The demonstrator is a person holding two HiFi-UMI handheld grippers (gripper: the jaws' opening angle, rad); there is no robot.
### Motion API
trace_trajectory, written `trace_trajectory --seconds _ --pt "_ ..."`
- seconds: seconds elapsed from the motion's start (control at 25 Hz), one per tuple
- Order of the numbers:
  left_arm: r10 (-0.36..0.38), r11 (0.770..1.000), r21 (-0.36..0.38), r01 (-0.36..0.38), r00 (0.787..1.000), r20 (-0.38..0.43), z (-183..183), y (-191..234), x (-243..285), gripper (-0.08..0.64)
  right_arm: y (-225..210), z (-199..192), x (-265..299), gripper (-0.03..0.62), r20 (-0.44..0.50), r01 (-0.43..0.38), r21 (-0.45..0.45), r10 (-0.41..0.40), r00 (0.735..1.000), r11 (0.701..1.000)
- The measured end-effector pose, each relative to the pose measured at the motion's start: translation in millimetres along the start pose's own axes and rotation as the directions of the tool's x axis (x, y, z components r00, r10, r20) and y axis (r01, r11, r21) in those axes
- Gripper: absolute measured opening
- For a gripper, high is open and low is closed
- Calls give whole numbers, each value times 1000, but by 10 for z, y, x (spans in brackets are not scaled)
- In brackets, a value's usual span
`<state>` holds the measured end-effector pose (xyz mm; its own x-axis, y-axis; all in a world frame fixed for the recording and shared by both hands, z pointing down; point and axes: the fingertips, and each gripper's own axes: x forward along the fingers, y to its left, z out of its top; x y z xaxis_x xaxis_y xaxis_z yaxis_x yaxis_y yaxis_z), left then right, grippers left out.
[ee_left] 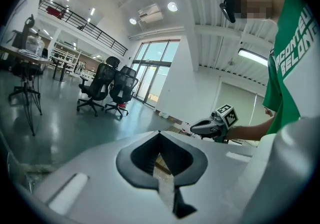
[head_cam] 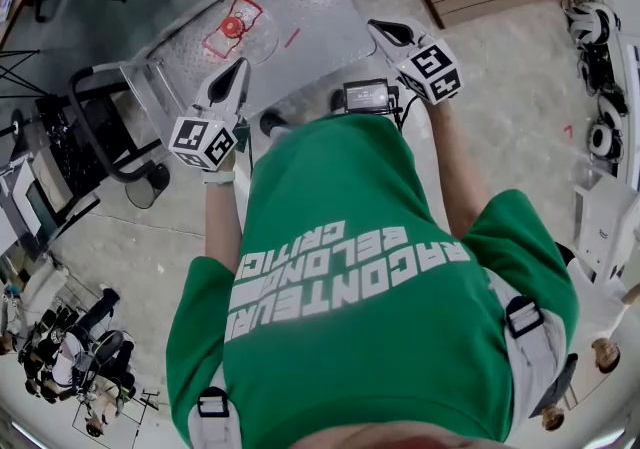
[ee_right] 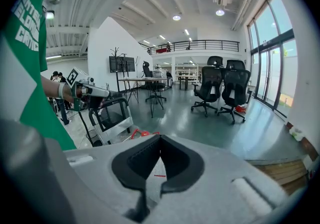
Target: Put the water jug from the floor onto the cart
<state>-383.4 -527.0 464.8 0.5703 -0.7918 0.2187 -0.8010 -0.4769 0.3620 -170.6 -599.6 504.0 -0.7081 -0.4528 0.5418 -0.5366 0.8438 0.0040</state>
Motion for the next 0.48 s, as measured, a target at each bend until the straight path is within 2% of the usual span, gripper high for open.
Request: trace_trajectory --seconds 0.48 --pt "-9 1000 6 9 1000 -8 -9 39 -13 11 28 7 41 -8 0 7 5 -7 1000 1000"
